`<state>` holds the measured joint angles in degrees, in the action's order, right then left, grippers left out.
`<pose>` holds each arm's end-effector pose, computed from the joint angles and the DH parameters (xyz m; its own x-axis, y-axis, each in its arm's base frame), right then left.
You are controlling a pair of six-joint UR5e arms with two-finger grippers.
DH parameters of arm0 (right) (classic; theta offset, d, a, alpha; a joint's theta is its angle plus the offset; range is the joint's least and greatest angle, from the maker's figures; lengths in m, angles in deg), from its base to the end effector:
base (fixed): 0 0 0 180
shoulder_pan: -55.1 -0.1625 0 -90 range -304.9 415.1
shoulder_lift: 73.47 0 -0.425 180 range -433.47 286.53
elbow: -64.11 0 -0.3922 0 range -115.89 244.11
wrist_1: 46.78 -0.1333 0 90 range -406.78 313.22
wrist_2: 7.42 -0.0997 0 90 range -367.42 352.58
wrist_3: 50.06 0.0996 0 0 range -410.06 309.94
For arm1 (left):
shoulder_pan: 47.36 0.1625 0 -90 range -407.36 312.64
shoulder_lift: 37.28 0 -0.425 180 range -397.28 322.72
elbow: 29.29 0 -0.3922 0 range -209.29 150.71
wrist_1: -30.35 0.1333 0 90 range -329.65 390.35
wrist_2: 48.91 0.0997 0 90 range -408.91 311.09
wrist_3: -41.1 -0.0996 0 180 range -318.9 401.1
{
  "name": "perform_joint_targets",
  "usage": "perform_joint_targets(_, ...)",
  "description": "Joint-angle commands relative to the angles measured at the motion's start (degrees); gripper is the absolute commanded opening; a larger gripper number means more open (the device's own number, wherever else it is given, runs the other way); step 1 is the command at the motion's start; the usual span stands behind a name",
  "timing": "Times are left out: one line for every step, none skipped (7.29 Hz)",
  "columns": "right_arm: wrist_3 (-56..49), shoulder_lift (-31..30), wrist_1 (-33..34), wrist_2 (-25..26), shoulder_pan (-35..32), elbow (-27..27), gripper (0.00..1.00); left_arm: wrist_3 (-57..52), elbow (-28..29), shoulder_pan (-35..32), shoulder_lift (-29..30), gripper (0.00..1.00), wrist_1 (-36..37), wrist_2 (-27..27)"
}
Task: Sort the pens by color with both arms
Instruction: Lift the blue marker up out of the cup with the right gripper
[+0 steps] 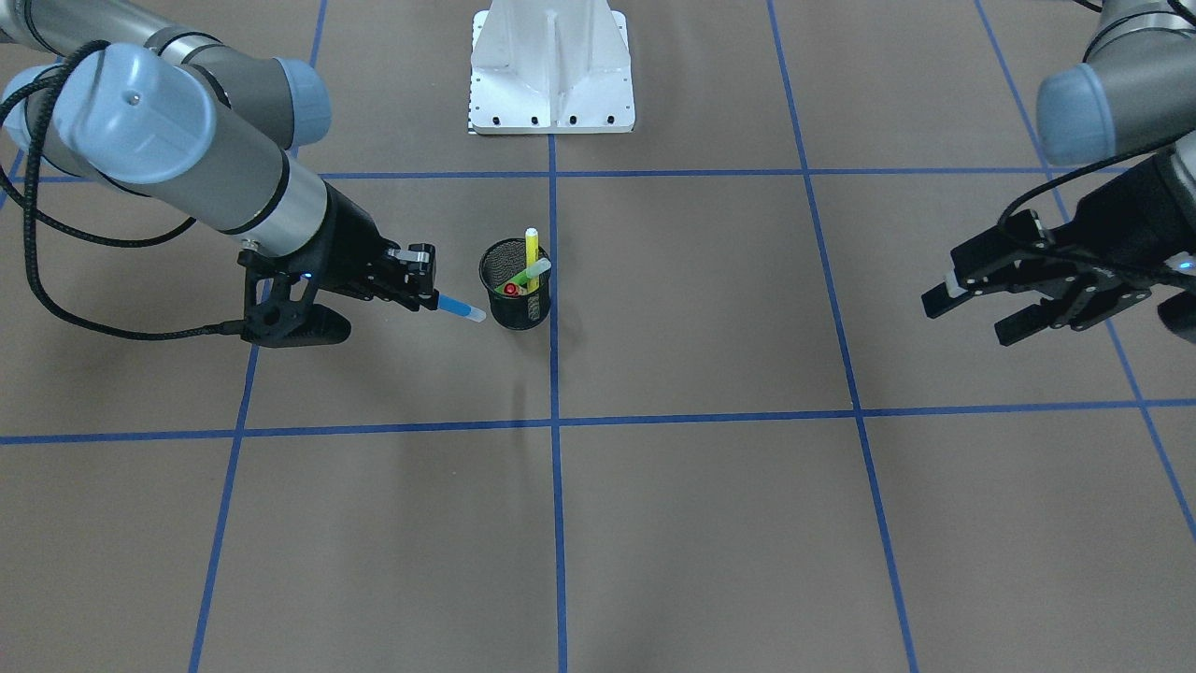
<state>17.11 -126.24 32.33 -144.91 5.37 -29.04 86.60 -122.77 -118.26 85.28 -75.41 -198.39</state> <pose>-0.3879 -0.5505 0.2111 0.4286 0.1003 0.8979 0.0243 0.9922 -0.1224 0.1669 -0.6272 0.2429 0.3254 0.1481 -0.9339 0.0424 0.9844 0.1708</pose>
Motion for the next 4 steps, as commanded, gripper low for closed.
perform_joint_targets(-9.3,1.1,6.0,0.4,1.1,1.9,0.15,2.5,0.1,4.3,4.2,0.99,-1.5,4.3)
perform_joint_targets(-11.2,1.1,9.2,0.3,1.2,1.4,0.16,6.7,0.1,7.4,6.6,0.99,-2.2,8.9)
perform_joint_targets(-11.9,1.3,12.1,-0.2,1.4,1.0,0.15,9.9,0.6,10.8,7.6,0.99,-5.8,14.2)
perform_joint_targets(-12.1,2.3,14.6,-0.3,2.4,1.1,0.16,10.8,2.2,12.4,8.2,0.99,-8.5,16.6)
